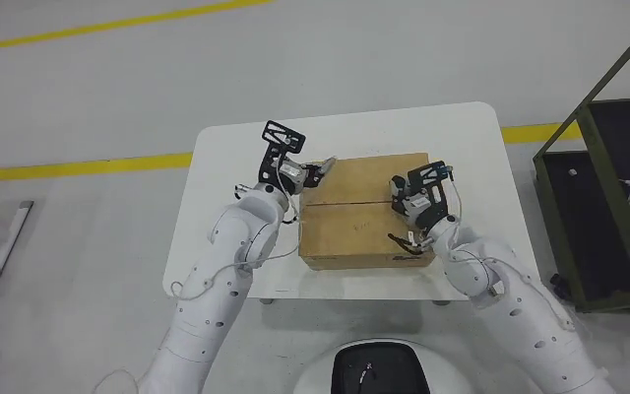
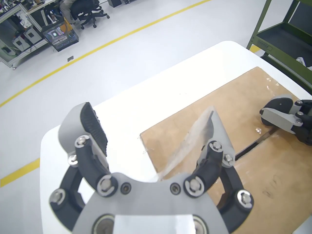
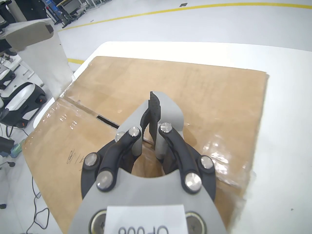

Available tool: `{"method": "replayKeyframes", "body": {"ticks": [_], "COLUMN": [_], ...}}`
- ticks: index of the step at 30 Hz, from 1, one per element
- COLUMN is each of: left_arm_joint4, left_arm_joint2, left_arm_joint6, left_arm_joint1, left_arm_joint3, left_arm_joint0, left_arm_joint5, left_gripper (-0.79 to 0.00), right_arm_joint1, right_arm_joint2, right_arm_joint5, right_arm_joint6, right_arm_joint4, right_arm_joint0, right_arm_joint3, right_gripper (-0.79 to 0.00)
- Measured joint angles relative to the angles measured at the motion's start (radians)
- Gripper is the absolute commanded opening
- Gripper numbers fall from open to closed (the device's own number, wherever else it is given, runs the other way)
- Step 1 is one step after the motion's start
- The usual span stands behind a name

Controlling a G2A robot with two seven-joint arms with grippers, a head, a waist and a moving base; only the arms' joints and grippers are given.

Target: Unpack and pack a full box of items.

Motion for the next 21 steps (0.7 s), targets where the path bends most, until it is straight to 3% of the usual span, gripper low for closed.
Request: {"method": "replayKeyframes", "body": {"ticks": [11, 21], "left_arm_joint4": [0.044, 0.045], "left_arm_joint2": [0.174, 0.284], "left_arm_joint6": [0.001, 0.008], "left_arm_joint1": [-0.055, -0.112], "left_arm_joint3": [0.035, 0.106], "left_arm_joint0": [-0.077, -0.146], "left_arm_joint5": [-0.033, -0.051], "left_gripper": [0.000, 0.000], "right_arm_joint1": [0.029, 0.041], "right_arm_joint2": [0.270, 0.382], "right_arm_joint5": [0.041, 0.034], "right_arm_joint6": [0.014, 0.017], "right_arm_joint4": [0.111, 0.147], "right_arm_joint0": [-0.092, -0.163], "right_arm_joint3": [-0.086, -0.126], "right_gripper": [-0.751, -0.708]}}
